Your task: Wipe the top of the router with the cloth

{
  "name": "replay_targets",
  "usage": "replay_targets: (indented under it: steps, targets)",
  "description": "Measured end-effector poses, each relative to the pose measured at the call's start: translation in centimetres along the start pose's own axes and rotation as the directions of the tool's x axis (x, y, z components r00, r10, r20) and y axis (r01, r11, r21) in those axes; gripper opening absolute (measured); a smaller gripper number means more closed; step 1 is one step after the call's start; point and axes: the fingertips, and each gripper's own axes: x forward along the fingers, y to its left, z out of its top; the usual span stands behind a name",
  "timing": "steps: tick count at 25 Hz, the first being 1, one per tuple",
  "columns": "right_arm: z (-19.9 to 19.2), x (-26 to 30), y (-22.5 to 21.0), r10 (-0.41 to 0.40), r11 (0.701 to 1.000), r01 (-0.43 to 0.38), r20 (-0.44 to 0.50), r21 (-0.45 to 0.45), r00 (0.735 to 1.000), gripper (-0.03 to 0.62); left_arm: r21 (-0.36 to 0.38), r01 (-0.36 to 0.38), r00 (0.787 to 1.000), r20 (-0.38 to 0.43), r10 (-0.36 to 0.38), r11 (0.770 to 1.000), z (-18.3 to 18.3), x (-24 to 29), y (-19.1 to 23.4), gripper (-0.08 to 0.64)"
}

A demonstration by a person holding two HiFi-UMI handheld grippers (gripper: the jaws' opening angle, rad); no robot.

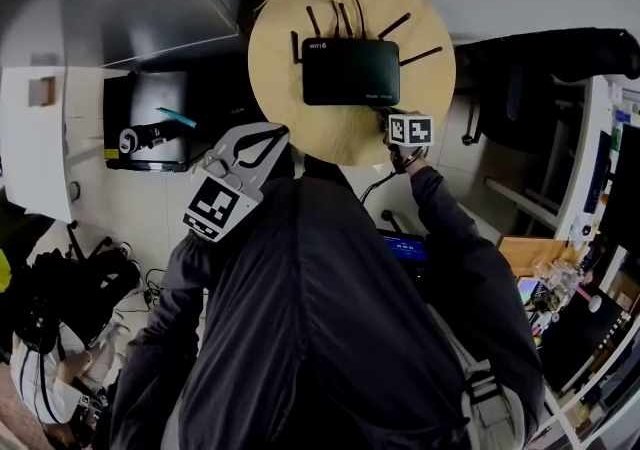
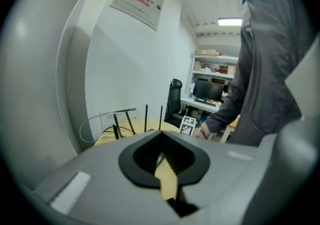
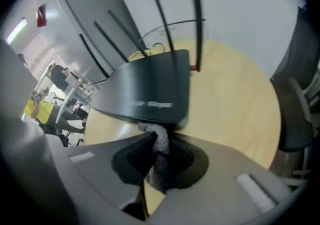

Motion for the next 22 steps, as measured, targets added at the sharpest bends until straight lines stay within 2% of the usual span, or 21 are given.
replay_targets:
  steps: [2,7,10,12,14,17,19,22]
  targets:
    - [-0.1,-0.7,-2.3,-0.022,0.999,0.021,0.011,0.029,1.0,0.035,0.006,0.011,1.0,-0.002,-0.011,1.0,0.0,0.1,0.0,-0.009]
    - [0.0,-0.9,-2.1,-0.036,0.999,0.036,-0.006,-0.027,0.999,0.035,0.013,0.029,1.0,-0.004,-0.029,1.0,-0.2,0.2,0.1,-0.009]
    - [-0.1,-2.4,0.7,0.028,0.996,-0.027,0.014,-0.083,1.0,0.034,0.014,0.039,0.999,0.004,-0.039,0.999,-0.1,0.2,0.0,-0.009]
    - [1.2,-5.2,4.1,0.101,0.984,-0.087,0.081,-0.153,0.992,0.035,0.016,0.048,0.999,0.01,-0.048,0.999,-0.1,0.2,0.0,-0.009]
    - [3.0,-8.9,7.9,0.166,0.964,-0.125,0.164,-0.235,0.972,0.035,0.021,0.059,0.998,0.014,-0.059,0.998,-0.2,0.4,-0.1,-0.009]
    - [5.3,-14.8,13.6,0.263,0.921,-0.157,0.268,-0.357,0.927,0.035,0.027,0.081,0.996,0.024,-0.082,0.996,-0.3,0.6,-0.4,-0.009]
    - [6.5,-18.0,16.8,0.309,0.889,-0.156,0.313,-0.431,0.898,0.035,0.034,0.098,0.995,0.029,-0.099,0.995,-0.4,0.7,-0.5,-0.009]
    - [7.3,-20.6,19.9,0.343,0.855,-0.135,0.35,-0.501,0.871,0.034,0.048,0.116,0.993,0.03,-0.118,0.992,-0.5,0.8,-0.8,-0.009]
